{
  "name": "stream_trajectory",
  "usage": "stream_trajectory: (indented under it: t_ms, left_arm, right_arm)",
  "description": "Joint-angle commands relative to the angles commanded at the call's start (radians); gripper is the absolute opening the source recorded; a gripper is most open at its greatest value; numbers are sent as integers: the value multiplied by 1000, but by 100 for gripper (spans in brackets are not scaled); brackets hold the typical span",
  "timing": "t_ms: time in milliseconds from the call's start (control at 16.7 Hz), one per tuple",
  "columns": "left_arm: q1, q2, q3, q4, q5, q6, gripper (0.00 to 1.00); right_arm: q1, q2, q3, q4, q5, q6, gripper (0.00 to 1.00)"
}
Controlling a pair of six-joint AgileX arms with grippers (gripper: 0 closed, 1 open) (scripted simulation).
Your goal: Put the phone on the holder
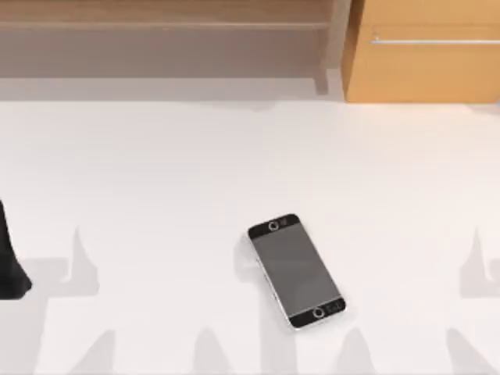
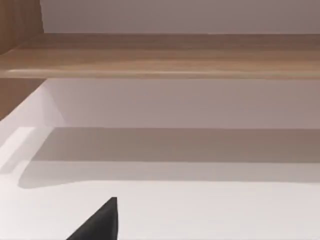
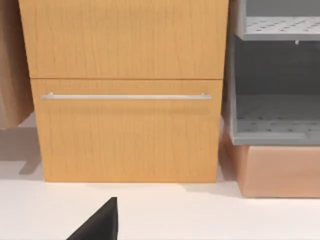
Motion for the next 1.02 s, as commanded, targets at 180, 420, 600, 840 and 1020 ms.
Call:
stream_trajectory:
  t_ms: [180,420,600,840,1020]
  left_arm:
    - [0,0,0,0,0,0,100]
    - [0,0,0,0,0,0,100]
    - [0,0,0,0,0,0,100]
    - [0,0,0,0,0,0,100]
    - [0,0,0,0,0,0,100]
  right_arm:
    - [5,10,8,-5,-1,1,100]
    - [69,150,113,-87,-15,11,100]
    - [154,358,247,-213,-27,24,100]
    - [289,735,449,-453,-34,57,100]
    - [392,1061,614,-661,-32,101,100]
